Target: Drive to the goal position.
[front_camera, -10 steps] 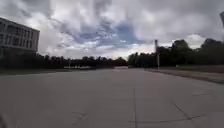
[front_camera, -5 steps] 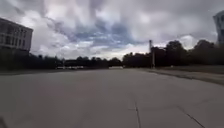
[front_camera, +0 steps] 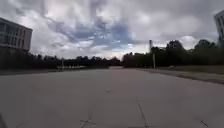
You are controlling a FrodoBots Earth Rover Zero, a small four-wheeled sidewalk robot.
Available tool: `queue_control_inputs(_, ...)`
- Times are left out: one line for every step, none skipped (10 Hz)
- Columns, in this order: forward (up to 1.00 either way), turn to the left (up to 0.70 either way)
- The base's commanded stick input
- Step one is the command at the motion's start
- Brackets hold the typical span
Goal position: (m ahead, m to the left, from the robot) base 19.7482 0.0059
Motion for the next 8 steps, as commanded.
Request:
queue_control_inputs(1.0, 0.0)
queue_control_inputs(1.0, 0.05)
queue_control_inputs(1.0, -0.19)
queue_control_inputs(1.0, -0.37)
queue_control_inputs(1.0, -0.39)
queue_control_inputs(1.0, -0.05)
queue_control_inputs(1.0, 0.12)
queue_control_inputs(1.0, 0.01)
